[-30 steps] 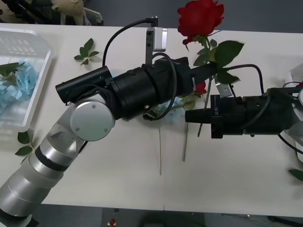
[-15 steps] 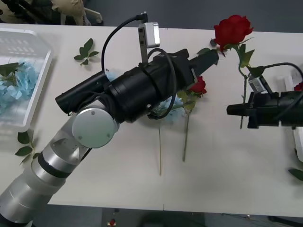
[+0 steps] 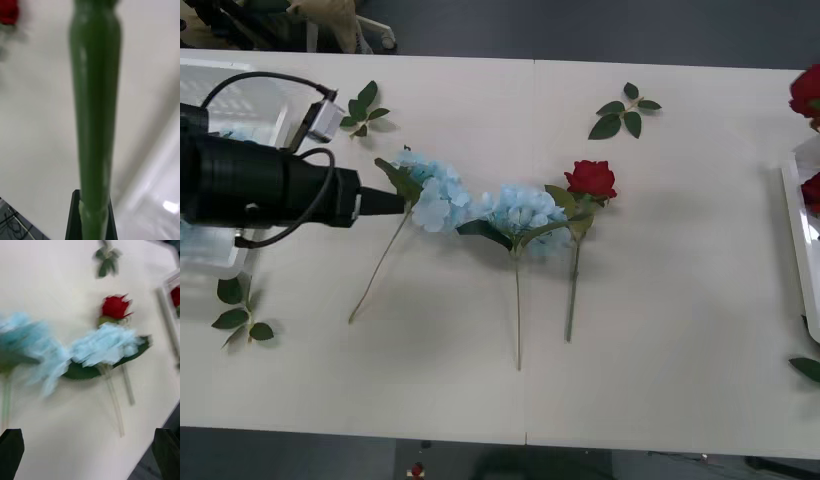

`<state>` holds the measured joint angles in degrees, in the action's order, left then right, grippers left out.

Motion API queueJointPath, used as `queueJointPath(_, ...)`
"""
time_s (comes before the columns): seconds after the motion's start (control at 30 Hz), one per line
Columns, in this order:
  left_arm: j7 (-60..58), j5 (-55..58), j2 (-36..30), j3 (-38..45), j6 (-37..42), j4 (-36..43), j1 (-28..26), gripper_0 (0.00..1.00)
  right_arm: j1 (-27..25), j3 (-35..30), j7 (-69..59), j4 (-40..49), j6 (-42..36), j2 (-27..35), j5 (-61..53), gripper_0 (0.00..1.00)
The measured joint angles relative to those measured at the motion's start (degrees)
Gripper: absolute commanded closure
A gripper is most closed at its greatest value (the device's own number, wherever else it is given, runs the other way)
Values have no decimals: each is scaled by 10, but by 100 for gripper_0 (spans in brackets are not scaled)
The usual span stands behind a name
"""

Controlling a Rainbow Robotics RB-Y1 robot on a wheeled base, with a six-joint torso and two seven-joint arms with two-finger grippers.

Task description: Put the red flowers into the right box and the blue flowers into the left box

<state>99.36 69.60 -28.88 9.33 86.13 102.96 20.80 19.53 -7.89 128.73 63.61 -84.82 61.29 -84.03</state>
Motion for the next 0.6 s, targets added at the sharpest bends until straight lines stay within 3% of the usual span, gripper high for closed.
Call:
queueJointPath(0.23, 0, -127, -40, -47, 7, -14, 1, 0, 0, -45, -81, -77, 14, 19, 123, 100)
queueJointPath(0.6, 2, -198, -40, -238, -141, -151, 30, 0, 0, -45, -91, -177, 155, 25, 196, 100)
